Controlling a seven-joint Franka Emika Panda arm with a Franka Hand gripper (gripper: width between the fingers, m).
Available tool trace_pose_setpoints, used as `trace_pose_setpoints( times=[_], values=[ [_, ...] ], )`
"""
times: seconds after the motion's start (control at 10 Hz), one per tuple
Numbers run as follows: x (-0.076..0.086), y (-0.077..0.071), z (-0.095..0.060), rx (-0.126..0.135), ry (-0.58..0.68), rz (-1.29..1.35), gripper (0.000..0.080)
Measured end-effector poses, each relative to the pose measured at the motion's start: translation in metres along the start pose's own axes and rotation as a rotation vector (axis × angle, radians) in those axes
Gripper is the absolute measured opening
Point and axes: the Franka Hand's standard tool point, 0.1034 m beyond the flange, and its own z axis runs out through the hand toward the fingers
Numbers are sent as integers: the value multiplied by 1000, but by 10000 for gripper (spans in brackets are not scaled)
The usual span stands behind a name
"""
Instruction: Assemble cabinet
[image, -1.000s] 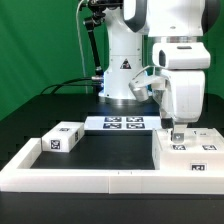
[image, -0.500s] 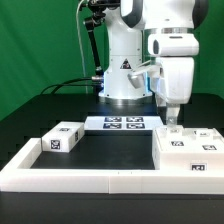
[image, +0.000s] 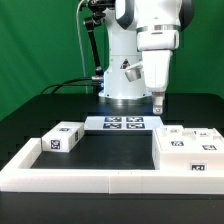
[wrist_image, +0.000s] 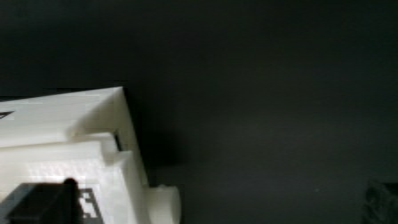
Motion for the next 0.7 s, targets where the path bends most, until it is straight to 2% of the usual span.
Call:
trace_pose_setpoints(
  times=[0.1,0.5,0.7],
  values=[
    [0,1,0,-2,1,2,797],
    [1,0,0,3,8,294,797],
    [4,-4,3,12,21,610,797]
  ],
)
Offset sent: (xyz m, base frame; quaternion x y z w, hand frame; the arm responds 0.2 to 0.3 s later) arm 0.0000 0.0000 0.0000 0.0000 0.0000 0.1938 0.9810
